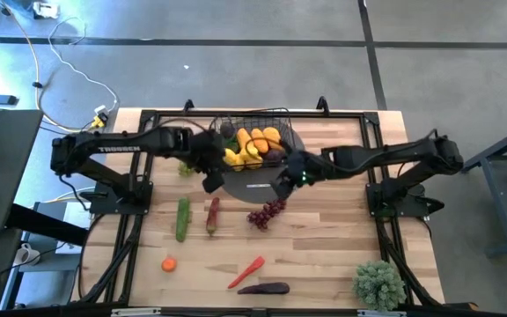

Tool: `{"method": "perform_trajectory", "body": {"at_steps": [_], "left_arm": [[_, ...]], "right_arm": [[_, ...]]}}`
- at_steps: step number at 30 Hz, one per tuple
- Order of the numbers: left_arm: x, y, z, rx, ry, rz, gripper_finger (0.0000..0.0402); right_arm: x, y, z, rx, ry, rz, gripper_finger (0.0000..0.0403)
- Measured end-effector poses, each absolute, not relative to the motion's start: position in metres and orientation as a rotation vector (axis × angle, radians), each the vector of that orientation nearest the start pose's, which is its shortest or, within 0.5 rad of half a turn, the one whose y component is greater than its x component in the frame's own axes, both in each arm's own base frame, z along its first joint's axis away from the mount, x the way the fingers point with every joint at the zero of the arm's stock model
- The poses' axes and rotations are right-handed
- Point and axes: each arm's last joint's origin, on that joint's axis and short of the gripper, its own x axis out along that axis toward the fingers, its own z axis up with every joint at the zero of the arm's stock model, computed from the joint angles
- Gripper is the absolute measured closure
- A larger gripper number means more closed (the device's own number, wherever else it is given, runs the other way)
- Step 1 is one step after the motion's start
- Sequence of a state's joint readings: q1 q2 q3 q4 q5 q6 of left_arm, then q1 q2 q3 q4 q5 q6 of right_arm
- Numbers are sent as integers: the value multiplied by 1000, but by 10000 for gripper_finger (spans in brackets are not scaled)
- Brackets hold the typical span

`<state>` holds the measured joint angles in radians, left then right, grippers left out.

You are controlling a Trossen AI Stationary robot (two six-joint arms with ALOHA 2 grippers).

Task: Build produce basket
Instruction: Put the eggplant into the wire basket

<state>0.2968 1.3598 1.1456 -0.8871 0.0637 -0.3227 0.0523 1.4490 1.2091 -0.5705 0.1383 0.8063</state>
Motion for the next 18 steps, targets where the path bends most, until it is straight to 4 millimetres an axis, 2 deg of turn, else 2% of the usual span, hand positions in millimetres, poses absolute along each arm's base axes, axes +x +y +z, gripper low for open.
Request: {"method": "perform_trajectory", "body": {"at_steps": [10,18], "left_arm": [[253,36,264,-522,1106,333,147],[256,5,263,-534,1114,326,147]], "right_arm": [[302,61,296,673,758,-270,163],[298,82,294,677,806,-188,162]]}}
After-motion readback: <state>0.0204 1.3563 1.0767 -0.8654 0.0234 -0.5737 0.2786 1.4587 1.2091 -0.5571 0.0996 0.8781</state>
